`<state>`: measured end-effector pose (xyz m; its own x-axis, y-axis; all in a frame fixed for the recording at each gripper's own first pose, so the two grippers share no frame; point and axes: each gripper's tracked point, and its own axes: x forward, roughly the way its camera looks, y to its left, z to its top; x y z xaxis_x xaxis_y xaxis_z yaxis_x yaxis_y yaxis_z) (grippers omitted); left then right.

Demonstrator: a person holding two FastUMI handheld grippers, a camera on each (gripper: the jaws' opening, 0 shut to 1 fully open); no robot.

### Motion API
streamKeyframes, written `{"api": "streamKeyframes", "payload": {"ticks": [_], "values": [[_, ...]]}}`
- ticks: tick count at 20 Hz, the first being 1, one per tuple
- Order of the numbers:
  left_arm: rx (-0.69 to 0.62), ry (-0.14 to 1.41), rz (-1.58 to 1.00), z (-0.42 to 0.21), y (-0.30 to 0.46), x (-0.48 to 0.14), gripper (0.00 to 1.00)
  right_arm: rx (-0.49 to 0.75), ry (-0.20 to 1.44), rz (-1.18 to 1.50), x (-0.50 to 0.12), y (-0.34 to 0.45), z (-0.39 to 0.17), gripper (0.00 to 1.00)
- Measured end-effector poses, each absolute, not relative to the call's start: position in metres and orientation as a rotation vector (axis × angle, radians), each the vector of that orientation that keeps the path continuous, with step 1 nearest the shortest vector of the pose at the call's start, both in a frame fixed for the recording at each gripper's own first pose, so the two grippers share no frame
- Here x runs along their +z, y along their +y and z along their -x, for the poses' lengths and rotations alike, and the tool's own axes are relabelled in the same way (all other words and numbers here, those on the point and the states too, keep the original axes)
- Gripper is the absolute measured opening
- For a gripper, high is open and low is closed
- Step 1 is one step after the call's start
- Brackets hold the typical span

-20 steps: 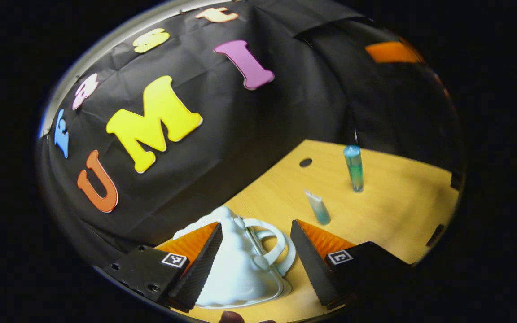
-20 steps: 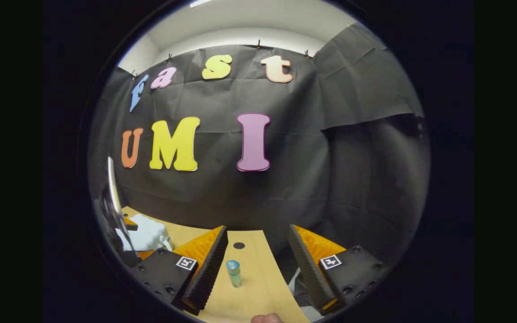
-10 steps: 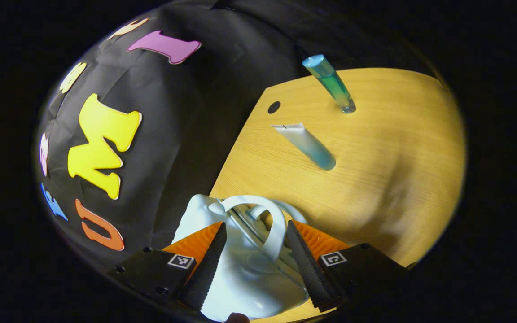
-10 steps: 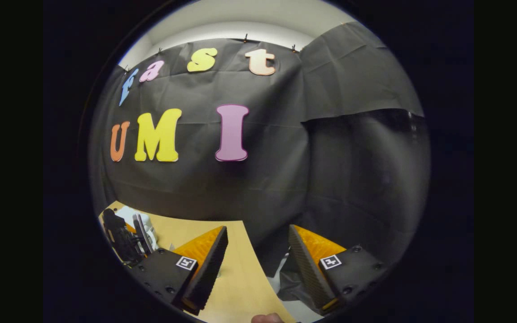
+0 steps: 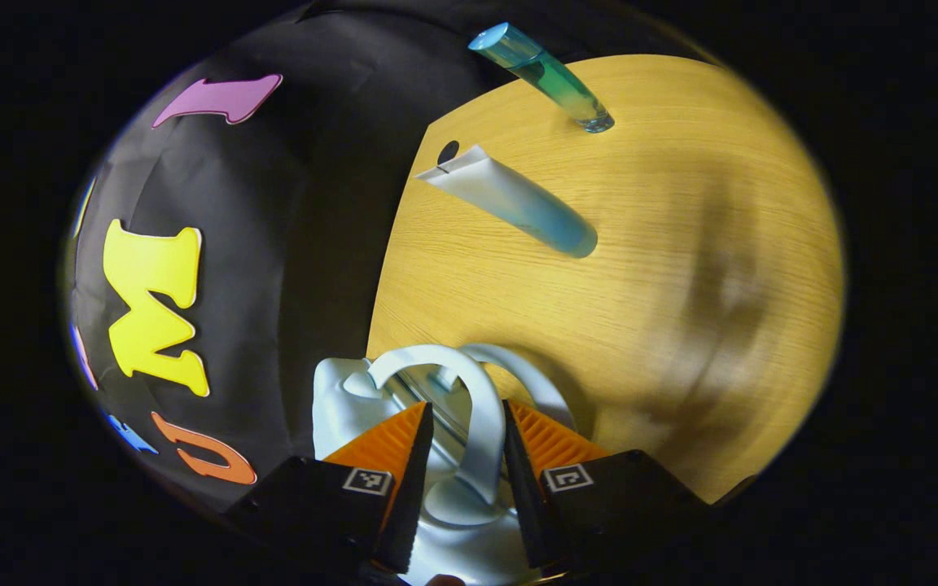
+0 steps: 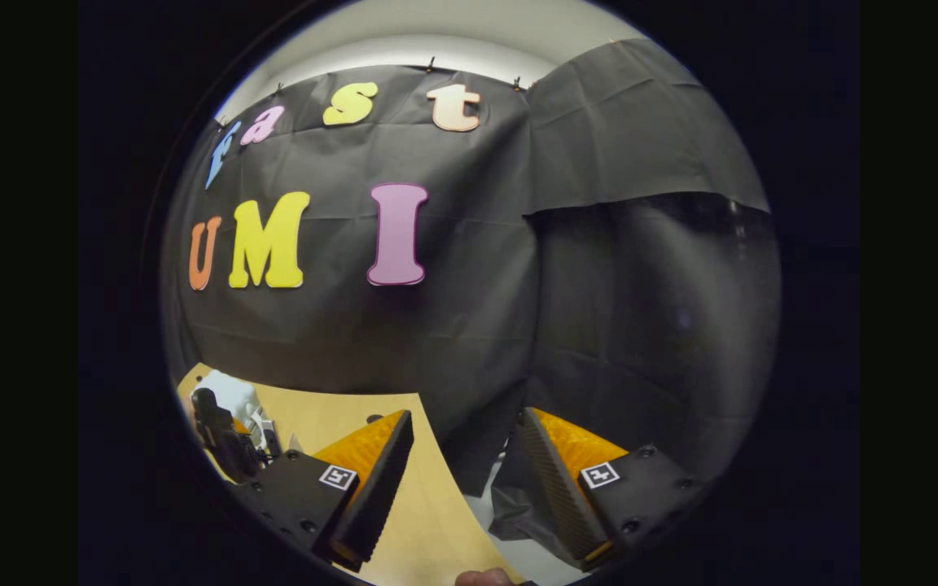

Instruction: First open the suitcase, pack the skin care products into it, and then close the suitcase.

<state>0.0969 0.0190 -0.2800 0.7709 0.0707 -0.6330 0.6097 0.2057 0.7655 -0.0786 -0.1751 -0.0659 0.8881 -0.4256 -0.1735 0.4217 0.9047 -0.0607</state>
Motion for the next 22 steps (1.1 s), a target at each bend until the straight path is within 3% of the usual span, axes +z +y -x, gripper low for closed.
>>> {"api": "streamKeyframes", "payload": {"ticks": [4, 6, 15, 22], "values": [[-0.424, 0.645, -1.318, -0.093, 0.017, -0.281, 0.29, -0.455, 0.179, 0.016, -0.065, -0.174, 0.082, 0.81], [-0.417, 0.636, -1.297, -0.093, 0.019, -0.275, 0.22, -0.454, 0.173, 0.016, -0.062, -0.169, 0.081, 0.81], [-0.243, 0.475, -1.09, -0.1, 0.068, -0.157, 0.09, -0.354, 0.139, 0.024, -0.05, -0.111, 0.062, 0.81], [-0.031, 0.292, -0.805, -0.09, 0.205, -0.063, 0.04, -0.231, 0.123, 0.037, -0.039, -0.034, 0.035, 0.81]]}}
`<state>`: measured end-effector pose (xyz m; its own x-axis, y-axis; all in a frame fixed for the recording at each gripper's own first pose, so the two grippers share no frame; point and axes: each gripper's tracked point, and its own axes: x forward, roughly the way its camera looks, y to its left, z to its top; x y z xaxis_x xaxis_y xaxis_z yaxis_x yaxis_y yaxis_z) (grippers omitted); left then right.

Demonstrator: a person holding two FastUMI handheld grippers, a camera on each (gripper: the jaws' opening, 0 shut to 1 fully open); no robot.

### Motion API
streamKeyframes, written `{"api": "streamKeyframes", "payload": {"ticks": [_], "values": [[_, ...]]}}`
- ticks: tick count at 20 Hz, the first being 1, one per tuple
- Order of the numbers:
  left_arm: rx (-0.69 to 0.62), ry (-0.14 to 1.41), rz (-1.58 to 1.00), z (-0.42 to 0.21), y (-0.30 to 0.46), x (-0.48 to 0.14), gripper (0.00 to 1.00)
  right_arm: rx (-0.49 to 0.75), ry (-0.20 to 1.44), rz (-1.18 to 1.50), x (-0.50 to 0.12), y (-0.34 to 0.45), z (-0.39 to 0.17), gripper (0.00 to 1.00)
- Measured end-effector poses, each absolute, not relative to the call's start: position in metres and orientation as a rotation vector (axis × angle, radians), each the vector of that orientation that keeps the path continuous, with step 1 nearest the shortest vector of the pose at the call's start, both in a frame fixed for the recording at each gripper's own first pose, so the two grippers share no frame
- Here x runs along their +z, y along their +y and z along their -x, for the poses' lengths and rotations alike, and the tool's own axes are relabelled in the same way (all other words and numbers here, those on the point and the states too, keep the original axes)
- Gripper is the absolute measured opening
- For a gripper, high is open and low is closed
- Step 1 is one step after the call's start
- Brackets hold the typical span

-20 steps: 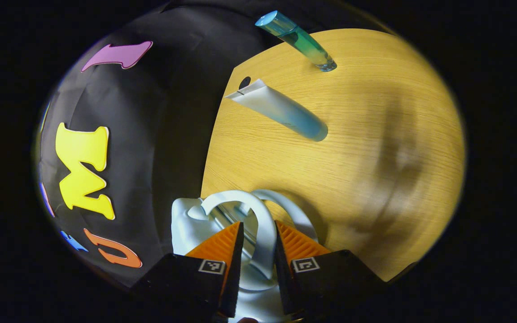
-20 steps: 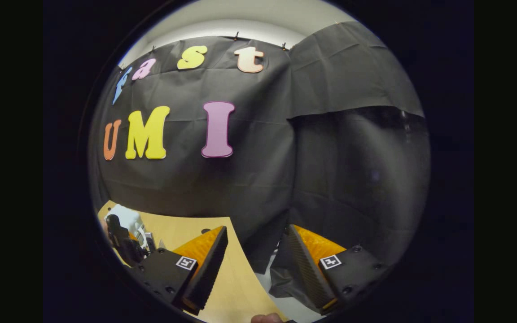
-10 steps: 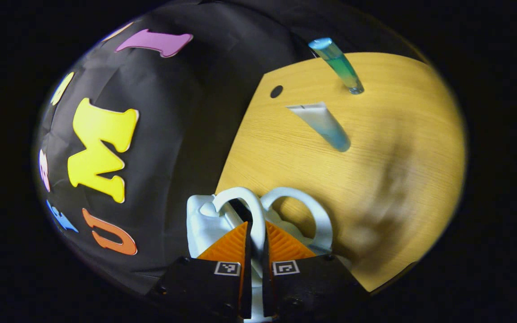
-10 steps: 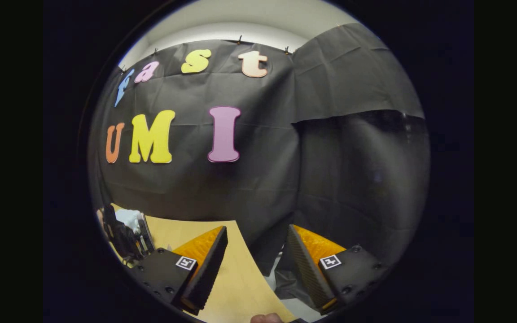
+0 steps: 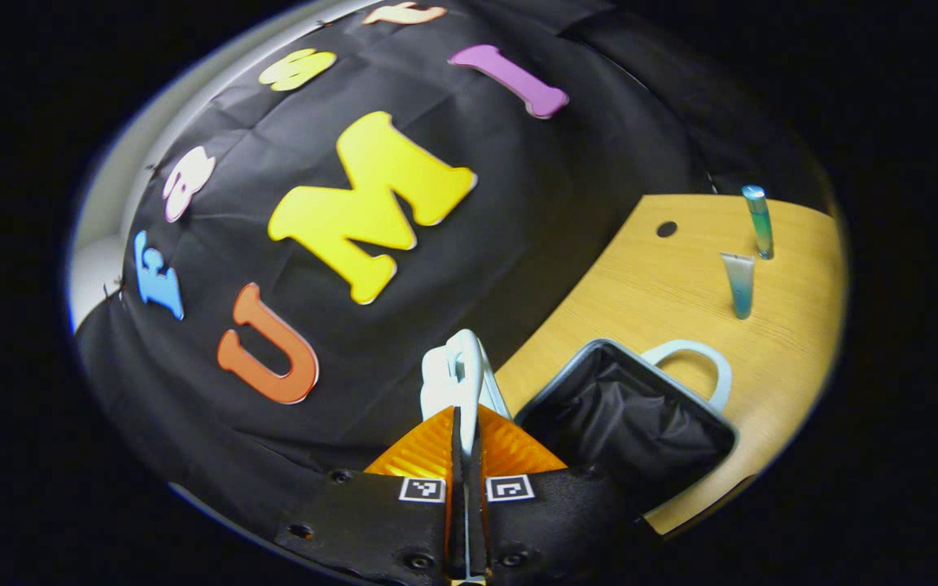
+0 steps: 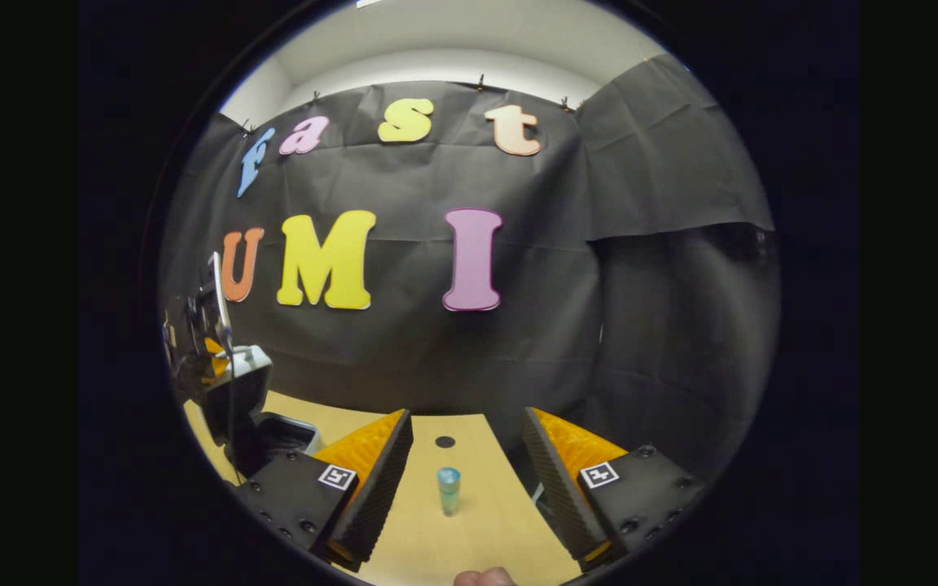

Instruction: First open the suitcase, pack the skin care products into it, and then close the suitcase.

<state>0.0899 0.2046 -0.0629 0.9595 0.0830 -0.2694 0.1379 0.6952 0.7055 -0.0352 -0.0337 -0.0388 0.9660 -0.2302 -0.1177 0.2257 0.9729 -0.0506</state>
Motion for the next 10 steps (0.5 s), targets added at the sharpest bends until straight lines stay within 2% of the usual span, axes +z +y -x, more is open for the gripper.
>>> {"api": "streamKeyframes", "payload": {"ticks": [6, 10], "values": [[0.128, 0.232, -0.564, -0.103, 0.363, -0.059, 0.04, -0.182, 0.117, 0.07, -0.023, 0.019, 0.026, 0.81], [0.145, 0.256, -0.329, -0.112, 0.454, -0.108, 0.04, -0.137, 0.12, 0.13, -0.016, 0.052, 0.025, 0.81]]}}
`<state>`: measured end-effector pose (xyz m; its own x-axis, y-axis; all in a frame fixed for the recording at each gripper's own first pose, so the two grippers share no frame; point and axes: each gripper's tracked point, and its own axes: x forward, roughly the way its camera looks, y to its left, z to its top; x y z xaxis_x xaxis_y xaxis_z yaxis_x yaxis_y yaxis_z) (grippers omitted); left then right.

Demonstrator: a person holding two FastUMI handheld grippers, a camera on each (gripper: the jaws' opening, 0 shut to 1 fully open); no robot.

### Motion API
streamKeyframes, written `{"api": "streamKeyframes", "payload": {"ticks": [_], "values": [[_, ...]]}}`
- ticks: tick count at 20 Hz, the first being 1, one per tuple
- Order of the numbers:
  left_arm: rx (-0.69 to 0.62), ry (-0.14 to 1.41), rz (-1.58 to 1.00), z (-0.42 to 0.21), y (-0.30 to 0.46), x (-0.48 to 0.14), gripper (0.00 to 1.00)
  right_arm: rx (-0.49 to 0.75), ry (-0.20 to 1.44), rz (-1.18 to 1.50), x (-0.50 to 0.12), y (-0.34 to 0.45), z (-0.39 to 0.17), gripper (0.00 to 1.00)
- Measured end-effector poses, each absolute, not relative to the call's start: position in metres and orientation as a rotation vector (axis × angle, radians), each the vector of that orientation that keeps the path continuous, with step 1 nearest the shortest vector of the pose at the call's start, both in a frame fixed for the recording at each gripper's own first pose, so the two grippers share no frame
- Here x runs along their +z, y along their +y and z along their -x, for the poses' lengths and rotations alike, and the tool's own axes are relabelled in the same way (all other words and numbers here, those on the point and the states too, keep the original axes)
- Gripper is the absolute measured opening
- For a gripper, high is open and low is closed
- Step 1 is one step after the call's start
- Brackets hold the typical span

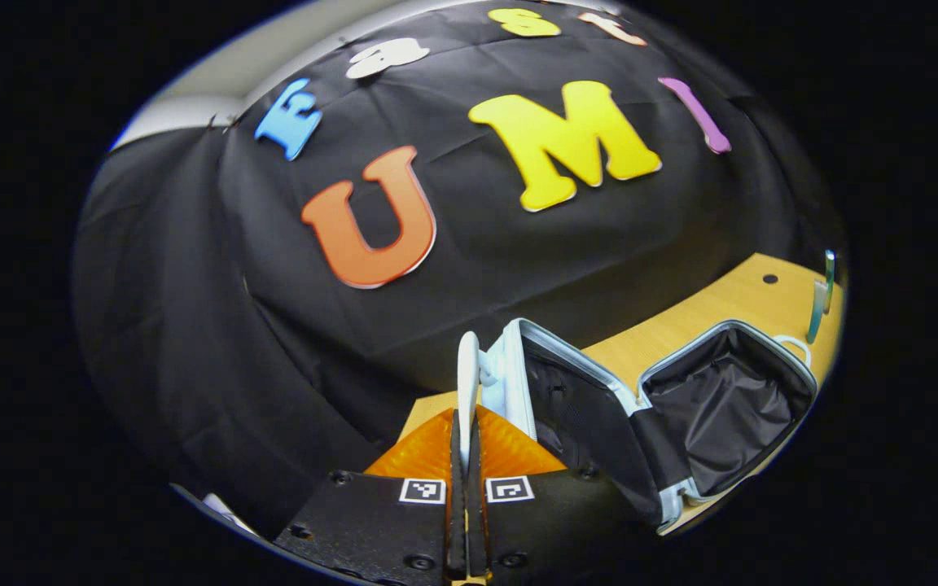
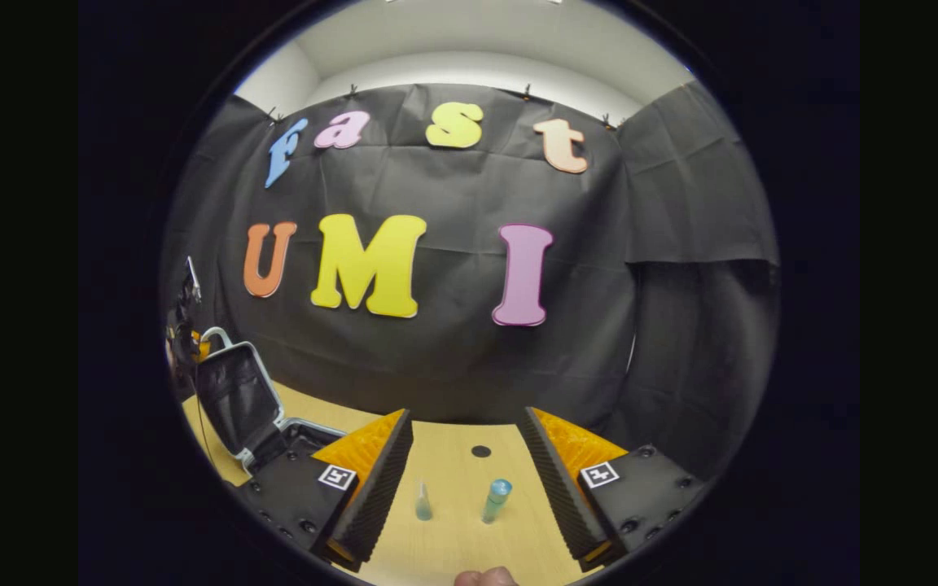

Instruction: First open the suitcase, pack the skin care products into it, and then close the suitcase.

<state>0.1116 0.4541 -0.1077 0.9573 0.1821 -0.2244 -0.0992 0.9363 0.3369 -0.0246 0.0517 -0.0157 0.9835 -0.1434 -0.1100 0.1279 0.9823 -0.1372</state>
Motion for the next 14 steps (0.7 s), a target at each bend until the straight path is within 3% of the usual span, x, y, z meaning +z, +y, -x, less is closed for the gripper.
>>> {"api": "streamKeyframes", "payload": {"ticks": [8, 10, 13, 14], "values": [[0.181, 0.478, 0.062, -0.126, 0.51, -0.273, 0.07, -0.148, 0.161, 0.24, -0.017, 0.061, 0.027, 0.81], [0.204, 0.489, 0.138, -0.124, 0.515, -0.29, 0.1, -0.15, 0.181, 0.238, -0.021, 0.063, 0.027, 0.82], [0.215, 0.503, 0.179, -0.116, 0.521, -0.302, 0.24, -0.134, 0.173, 0.257, -0.017, 0.069, 0.028, 0.81], [0.234, 0.5, 0.182, -0.114, 0.524, -0.299, 0.36, -0.127, 0.169, 0.26, -0.016, 0.072, 0.029, 0.81]]}}
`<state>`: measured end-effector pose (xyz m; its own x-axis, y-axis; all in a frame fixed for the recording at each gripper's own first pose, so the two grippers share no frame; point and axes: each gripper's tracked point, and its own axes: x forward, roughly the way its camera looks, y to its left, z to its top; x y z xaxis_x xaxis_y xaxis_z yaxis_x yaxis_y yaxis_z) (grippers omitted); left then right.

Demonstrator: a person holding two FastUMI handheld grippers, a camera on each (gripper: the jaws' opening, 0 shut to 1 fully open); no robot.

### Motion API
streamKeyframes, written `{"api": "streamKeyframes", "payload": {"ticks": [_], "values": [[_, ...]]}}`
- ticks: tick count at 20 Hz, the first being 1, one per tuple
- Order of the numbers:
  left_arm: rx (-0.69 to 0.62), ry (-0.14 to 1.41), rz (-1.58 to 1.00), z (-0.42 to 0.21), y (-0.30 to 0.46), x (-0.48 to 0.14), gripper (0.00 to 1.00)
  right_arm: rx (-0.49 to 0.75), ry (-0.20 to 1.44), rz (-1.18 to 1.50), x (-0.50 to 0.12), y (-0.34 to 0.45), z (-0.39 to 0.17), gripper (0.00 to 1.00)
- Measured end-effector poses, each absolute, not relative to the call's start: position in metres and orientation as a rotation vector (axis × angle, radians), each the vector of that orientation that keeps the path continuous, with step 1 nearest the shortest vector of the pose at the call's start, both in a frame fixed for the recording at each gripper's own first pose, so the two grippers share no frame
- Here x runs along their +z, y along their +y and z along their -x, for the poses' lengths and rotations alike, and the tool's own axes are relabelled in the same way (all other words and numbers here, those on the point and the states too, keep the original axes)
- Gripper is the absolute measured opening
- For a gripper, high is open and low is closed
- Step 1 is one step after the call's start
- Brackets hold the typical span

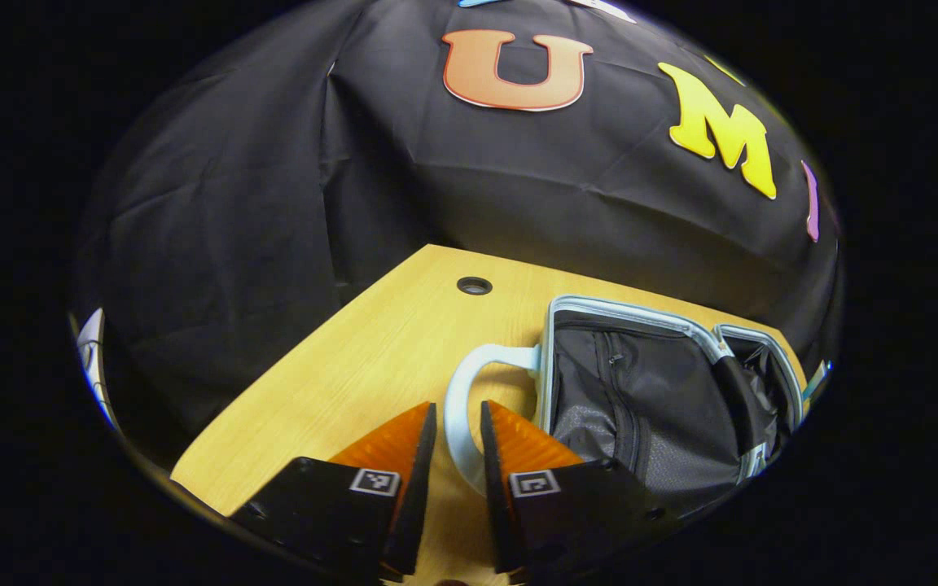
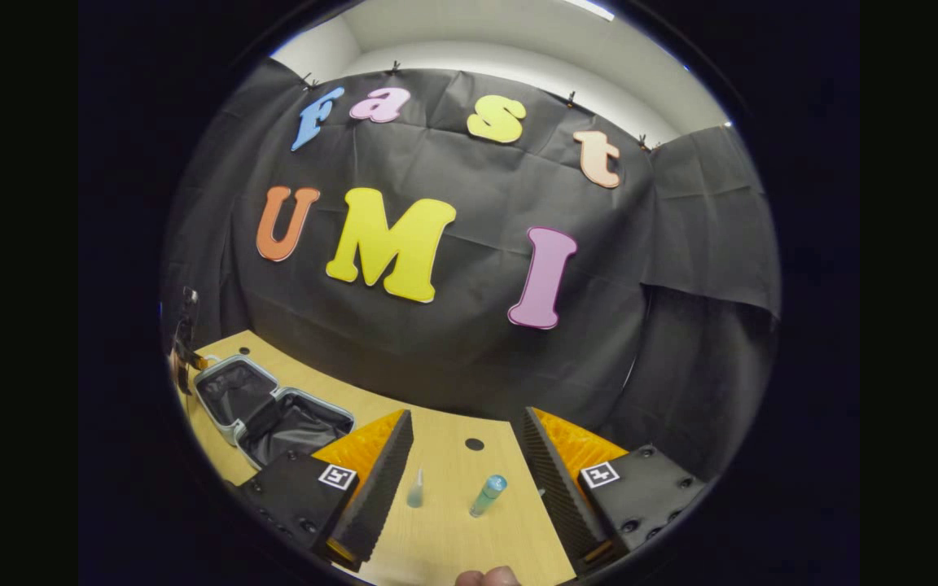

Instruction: First open the suitcase, pack the skin care products into it, and then close the suitcase.

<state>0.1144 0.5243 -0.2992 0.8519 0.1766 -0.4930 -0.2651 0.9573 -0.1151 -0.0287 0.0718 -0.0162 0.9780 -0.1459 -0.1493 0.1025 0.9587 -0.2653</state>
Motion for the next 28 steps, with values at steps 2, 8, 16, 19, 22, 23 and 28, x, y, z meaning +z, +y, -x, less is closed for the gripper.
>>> {"api": "streamKeyframes", "payload": {"ticks": [2, 8, 16, 19, 22, 23, 28], "values": [[0.257, 0.471, 0.19, -0.11, 0.525, -0.287, 0.65, -0.116, 0.173, 0.25, -0.02, 0.071, 0.028, 0.81], [0.354, 0.192, 0.003, -0.081, 0.496, -0.151, 0.92, -0.092, 0.169, 0.177, -0.03, 0.055, 0.025, 0.81], [0.227, 0.035, 0.043, -0.044, 0.288, -0.056, 0.96, -0.102, 0.152, 0.127, -0.043, -0.021, 0.031, 0.81], [0.145, 0.052, 0.029, -0.039, 0.197, -0.057, 0.98, -0.1, 0.16, 0.098, -0.048, -0.049, 0.034, 0.81], [0.059, 0.086, 0.024, -0.037, 0.107, -0.074, 1.0, -0.101, 0.167, 0.08, -0.056, -0.075, 0.036, 0.81], [0.037, 0.094, 0.037, -0.035, 0.081, -0.08, 0.96, -0.104, 0.177, 0.076, -0.061, -0.084, 0.035, 0.81], [-0.125, 0.184, 0.01, -0.032, -0.043, -0.134, 0.97, -0.115, 0.236, 0.062, -0.088, -0.13, 0.045, 0.81]]}}
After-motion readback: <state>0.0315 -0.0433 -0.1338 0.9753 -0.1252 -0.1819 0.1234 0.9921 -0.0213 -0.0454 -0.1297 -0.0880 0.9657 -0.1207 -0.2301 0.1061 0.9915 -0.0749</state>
